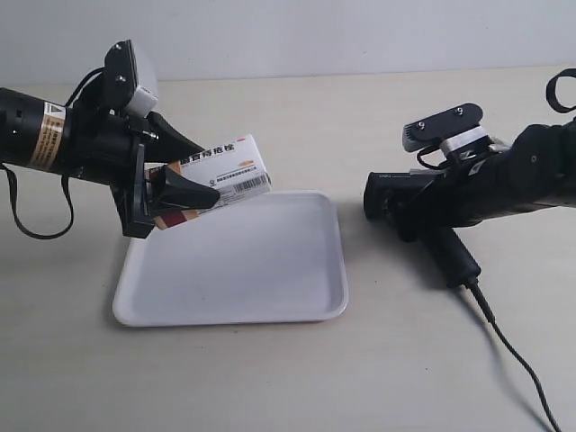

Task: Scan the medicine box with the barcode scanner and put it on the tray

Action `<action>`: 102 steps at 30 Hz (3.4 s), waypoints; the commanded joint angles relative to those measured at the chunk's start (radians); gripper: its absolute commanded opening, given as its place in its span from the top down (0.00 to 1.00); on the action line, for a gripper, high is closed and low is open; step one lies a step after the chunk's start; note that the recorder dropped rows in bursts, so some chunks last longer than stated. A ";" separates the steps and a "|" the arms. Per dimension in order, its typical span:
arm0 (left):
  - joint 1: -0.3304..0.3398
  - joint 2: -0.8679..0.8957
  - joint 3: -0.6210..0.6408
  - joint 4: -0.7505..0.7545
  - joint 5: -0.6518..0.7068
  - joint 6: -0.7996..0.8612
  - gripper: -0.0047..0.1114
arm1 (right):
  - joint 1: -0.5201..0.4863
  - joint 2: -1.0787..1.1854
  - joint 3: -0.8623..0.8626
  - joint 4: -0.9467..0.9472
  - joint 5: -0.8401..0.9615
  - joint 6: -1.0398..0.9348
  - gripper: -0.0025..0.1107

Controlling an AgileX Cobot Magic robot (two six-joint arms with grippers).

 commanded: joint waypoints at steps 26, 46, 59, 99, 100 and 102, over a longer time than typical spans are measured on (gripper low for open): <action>-0.004 0.060 0.060 -0.012 -0.008 0.083 0.96 | -0.005 -0.285 -0.024 -0.252 0.203 -0.101 0.98; -0.042 0.234 0.035 -0.093 0.202 0.085 0.74 | -0.005 -0.004 -0.024 -0.153 0.046 0.166 0.92; -0.037 0.185 0.037 -0.096 0.180 0.043 0.06 | -0.003 0.010 -0.024 -0.132 0.096 0.166 0.23; -0.029 -1.374 0.751 -0.287 0.560 -0.418 0.94 | -0.003 -1.374 0.530 0.046 0.150 0.220 0.98; -0.029 -1.388 0.751 -0.277 0.560 -0.418 0.94 | -0.003 -1.374 0.530 0.048 0.150 0.220 0.98; -0.029 -1.421 0.751 -0.252 0.564 -0.418 0.94 | -0.003 -1.374 0.530 0.048 0.150 0.220 0.98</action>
